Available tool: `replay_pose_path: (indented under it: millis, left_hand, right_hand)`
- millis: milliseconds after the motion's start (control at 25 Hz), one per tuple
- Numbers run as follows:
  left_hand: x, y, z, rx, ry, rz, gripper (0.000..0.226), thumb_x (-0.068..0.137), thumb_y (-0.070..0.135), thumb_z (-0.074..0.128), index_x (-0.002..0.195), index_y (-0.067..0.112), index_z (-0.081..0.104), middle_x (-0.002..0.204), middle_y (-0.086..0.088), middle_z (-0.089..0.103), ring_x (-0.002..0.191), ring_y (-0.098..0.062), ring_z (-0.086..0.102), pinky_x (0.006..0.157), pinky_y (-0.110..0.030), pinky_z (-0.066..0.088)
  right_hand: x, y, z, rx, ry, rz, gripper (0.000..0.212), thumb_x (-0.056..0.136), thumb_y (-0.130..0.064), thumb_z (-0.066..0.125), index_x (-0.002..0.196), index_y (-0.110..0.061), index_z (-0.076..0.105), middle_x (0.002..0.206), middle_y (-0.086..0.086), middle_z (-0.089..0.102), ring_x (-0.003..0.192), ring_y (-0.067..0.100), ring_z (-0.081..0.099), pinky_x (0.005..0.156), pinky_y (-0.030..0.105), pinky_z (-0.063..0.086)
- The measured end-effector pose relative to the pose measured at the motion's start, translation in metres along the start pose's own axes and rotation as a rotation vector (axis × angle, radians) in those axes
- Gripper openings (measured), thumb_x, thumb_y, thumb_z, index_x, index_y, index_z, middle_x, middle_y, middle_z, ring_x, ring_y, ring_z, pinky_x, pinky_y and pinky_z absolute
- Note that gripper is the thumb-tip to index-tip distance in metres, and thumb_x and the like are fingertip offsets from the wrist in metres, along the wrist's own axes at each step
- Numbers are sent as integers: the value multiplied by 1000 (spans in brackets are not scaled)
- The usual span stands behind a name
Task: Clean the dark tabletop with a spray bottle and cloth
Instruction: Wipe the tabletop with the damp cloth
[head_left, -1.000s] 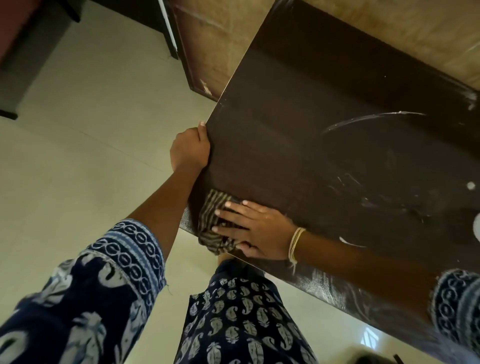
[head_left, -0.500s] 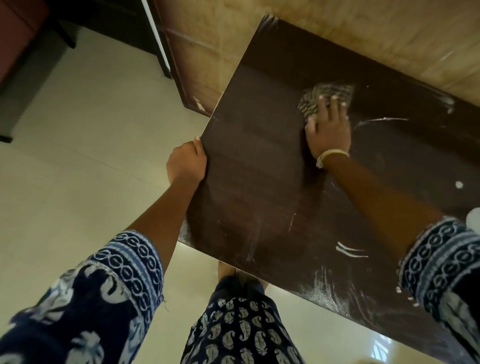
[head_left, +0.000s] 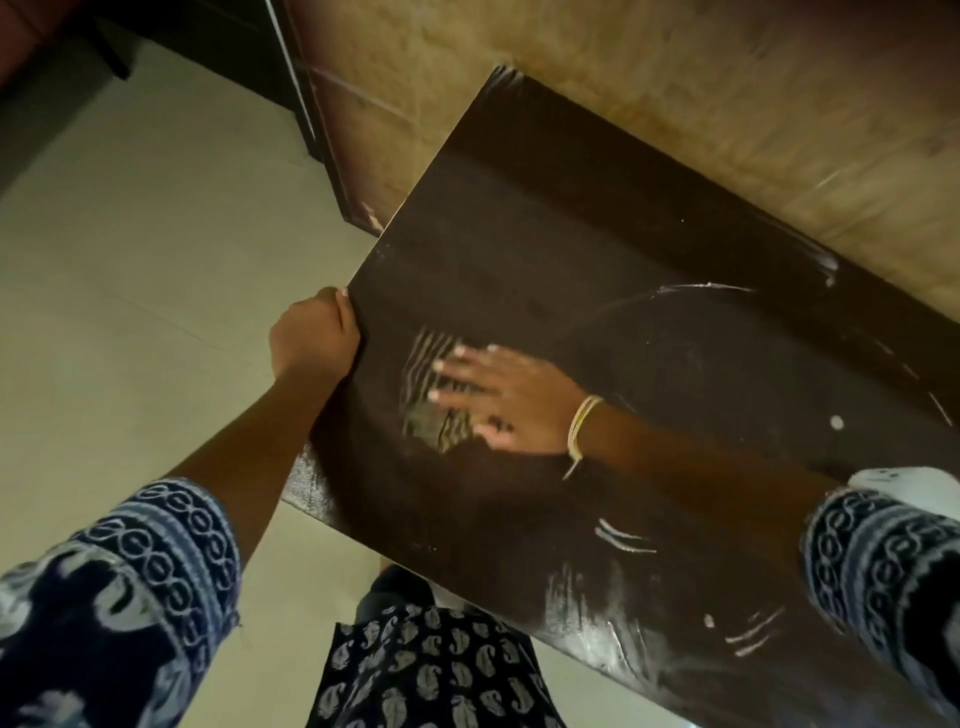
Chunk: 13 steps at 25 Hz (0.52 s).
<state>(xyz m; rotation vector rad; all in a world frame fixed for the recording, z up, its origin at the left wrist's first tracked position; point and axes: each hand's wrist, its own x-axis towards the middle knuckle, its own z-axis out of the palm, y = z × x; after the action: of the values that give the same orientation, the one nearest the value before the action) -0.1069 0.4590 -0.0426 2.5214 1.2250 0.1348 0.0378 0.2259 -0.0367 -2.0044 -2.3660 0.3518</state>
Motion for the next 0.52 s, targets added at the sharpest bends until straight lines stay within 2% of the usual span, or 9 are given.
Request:
replay_pose_path:
  millis: [40,120,200,280,400,440,480,520]
  left_hand:
    - [0,1,1,32,56,65,37,103,27,32,112,1,57,105,-25,63,93,-44,59,73,-45,43]
    - [4,6,3,109,116,208,41,100,29,33,130,5,49,128,-21,55,114,-40,54,91,-50,42]
    - [7,21,6,110,115,311,45,100,30,31,136,7,44,140,-19,48,128,-37,46,107,-53,32]
    - [9,48,11,60,97,383,46,100,30,30,138,10,46,144,-15,47,134,-32,43,112,-52,29]
    - [8,91,27,30,35,441,49,100,32,30,140,11,47,148,-11,46,139,-27,40,115,-47,29]
    - [6,103,34,26,18,440,49,100,32,31,141,11,47,149,-11,45,140,-26,39,116,-47,29]
    - [4,112,42,24,6,433,49,100,33,33,142,11,47,149,-10,45,141,-25,37,116,-47,28]
    - [1,118,48,31,1,423,49,100,33,35,142,11,46,150,-10,44,142,-25,36,117,-47,28]
  right_hand:
    - [0,38,-5,-1,47,130,60,90,-37,46,149,-31,36,158,2,30,147,25,24,116,46,22]
    - [-12,116,-13,1,142,430,60,90,-38,43,149,-27,36,156,5,33,145,27,28,115,50,29]
    - [-42,185,-20,5,245,750,62,89,-39,39,148,-21,38,153,12,37,142,34,32,110,53,35]
    - [-77,226,-26,37,336,1110,62,92,-41,36,150,-19,33,155,15,32,143,36,27,114,52,29]
    - [-86,236,-30,176,341,1620,62,97,-41,30,154,-18,20,161,13,16,149,33,11,119,48,14]
    - [-72,232,-35,197,346,1710,63,97,-41,28,155,-17,18,161,14,15,149,34,10,119,47,12]
    - [-53,226,-39,181,349,1722,64,97,-41,28,155,-15,18,161,16,16,148,35,11,119,48,13]
    - [-30,218,-42,147,350,1637,65,96,-41,29,154,-14,19,159,18,18,147,37,14,118,48,15]
